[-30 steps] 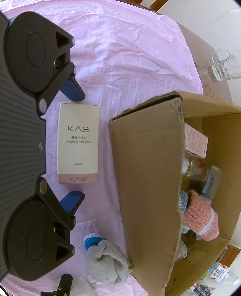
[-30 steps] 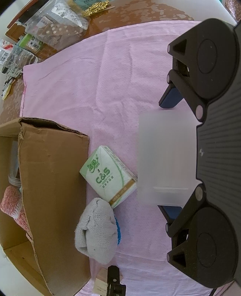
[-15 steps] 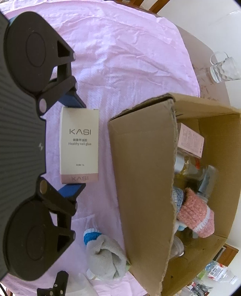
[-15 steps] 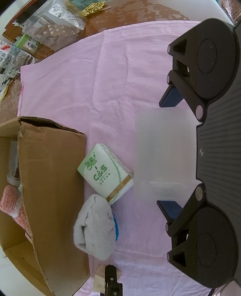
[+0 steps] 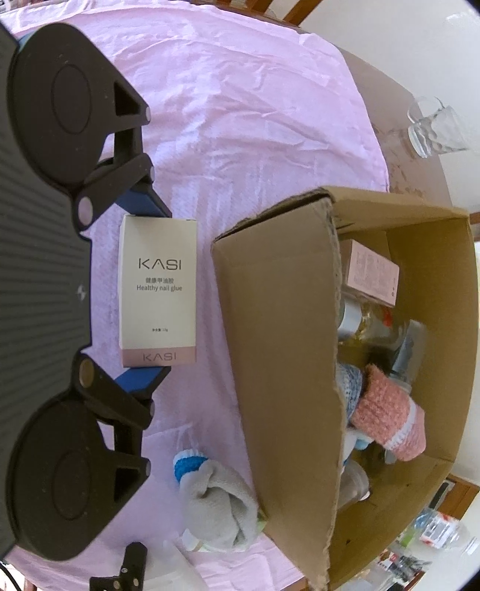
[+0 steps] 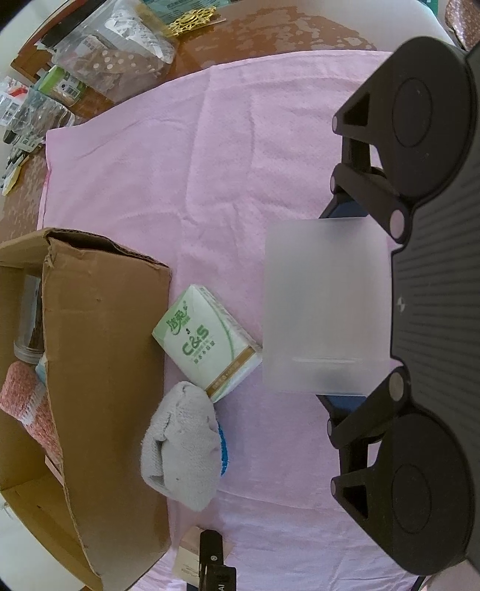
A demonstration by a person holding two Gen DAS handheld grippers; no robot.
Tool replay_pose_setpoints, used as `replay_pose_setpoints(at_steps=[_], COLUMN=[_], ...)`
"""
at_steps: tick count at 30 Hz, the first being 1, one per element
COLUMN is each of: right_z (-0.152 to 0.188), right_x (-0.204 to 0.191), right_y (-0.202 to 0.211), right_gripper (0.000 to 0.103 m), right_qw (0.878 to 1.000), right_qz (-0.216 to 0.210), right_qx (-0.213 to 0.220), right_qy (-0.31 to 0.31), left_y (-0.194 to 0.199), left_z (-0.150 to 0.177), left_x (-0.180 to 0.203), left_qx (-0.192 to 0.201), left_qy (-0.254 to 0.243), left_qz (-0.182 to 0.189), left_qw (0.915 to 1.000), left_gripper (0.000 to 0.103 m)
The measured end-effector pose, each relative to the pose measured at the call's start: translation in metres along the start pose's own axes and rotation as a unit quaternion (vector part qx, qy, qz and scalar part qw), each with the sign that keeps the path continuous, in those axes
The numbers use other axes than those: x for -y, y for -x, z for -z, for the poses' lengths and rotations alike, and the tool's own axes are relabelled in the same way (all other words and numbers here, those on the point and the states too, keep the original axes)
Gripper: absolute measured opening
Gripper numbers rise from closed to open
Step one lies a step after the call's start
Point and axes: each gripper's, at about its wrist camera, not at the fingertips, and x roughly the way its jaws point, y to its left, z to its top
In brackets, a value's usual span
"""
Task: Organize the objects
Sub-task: 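Carry the translucent box and KASI box into the cardboard box and open both grippers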
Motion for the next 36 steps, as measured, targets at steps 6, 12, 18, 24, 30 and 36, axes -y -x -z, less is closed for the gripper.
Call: replay_pose_setpoints(at_steps=[6, 12, 18, 24, 30, 36], right_z=[-0.002, -0.011, -0.027, -0.046, -0.071, -0.094], right_x=[0.002, 0.001, -0.003, -0.013, -0.021, -0.027], right_y=[0.012, 0.035, 0.062, 0.088, 0.111, 0.124], right_gripper=[0.086, 0.086, 0.086, 0.086, 0.086, 0.086], right_qw=[1.0, 0.998, 0.993, 0.986, 0.977, 0.97], right_qz=[-0.01, -0.032, -0.057, -0.073, -0.087, -0.089], right_qx=[0.012, 0.032, 0.05, 0.081, 0.117, 0.142], right_qy=[0.021, 0.049, 0.089, 0.127, 0.157, 0.178], left_y=[0.008, 0.028, 0.065, 0.103, 0.119, 0.11], left_z=[0.0, 0.002, -0.004, -0.026, -0.057, -0.081], left_x=[0.001, 0.002, 0.003, 0.005, 0.006, 0.004], left_qx=[-0.002, -0.008, 0.007, 0.052, 0.096, 0.111], left_qy=[-0.017, -0.04, -0.072, -0.081, -0.082, -0.076], left_qz=[0.012, 0.034, 0.054, 0.07, 0.065, 0.055], left_qw=[0.9998, 0.9986, 0.9959, 0.9929, 0.9898, 0.9894], left_gripper=[0.079, 0.079, 0.079, 0.079, 0.079, 0.079])
